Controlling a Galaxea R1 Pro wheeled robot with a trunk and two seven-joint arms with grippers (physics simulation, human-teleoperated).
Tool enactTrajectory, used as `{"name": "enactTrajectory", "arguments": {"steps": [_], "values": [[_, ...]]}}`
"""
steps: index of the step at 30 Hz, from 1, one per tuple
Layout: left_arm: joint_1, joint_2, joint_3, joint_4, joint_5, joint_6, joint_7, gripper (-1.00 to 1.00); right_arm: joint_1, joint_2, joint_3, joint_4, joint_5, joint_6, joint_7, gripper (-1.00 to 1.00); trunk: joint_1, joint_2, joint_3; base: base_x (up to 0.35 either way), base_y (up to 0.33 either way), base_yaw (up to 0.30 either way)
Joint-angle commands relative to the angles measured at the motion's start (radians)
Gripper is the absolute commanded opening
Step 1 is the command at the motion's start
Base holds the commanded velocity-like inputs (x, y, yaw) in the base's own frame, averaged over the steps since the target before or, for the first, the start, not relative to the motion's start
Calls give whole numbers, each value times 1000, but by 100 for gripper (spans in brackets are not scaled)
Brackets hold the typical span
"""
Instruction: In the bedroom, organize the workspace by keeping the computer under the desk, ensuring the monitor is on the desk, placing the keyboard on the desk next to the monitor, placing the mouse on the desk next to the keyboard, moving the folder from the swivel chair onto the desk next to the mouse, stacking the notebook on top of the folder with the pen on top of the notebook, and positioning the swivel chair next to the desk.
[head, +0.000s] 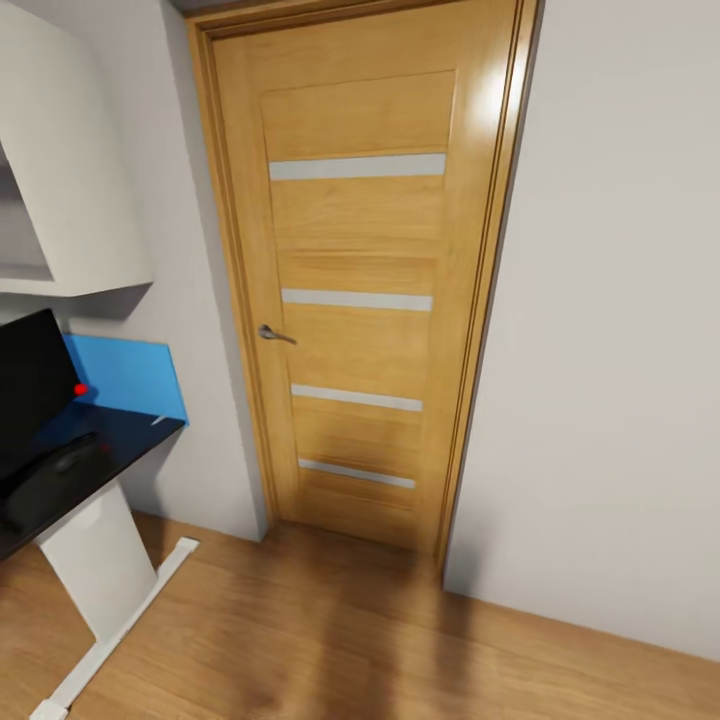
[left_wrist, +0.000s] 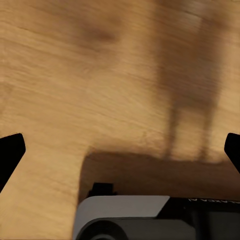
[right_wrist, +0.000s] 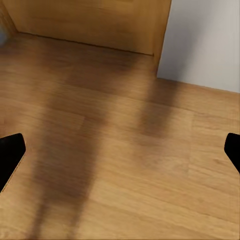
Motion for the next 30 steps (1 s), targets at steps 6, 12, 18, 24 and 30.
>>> {"name": "enactTrajectory", "arguments": {"steps": [6,12,18,24,30], "values": [[-1,2,12,-1,81,0,1,100,-1,8,-3,1,6,-1,-3,100,23,-43,-20,0,0,243],[-1,2,18,-2,103,3,0,100,-1,9,-6,2,0,-2,-3,100,42,-78,-36,0,0,273],[-1,23,20,-2,100,-6,-5,100,-1,9,-1,2,8,-1,-2,100,42,-78,-36,0,0,275],[-1,32,19,-1,100,-21,-5,100,-1,9,1,2,9,-1,-2,100,42,-78,-37,0,0,275],[0,32,18,9,101,-144,-3,100,-1,9,0,1,9,-1,-3,100,42,-78,-41,0,0,273]]}}
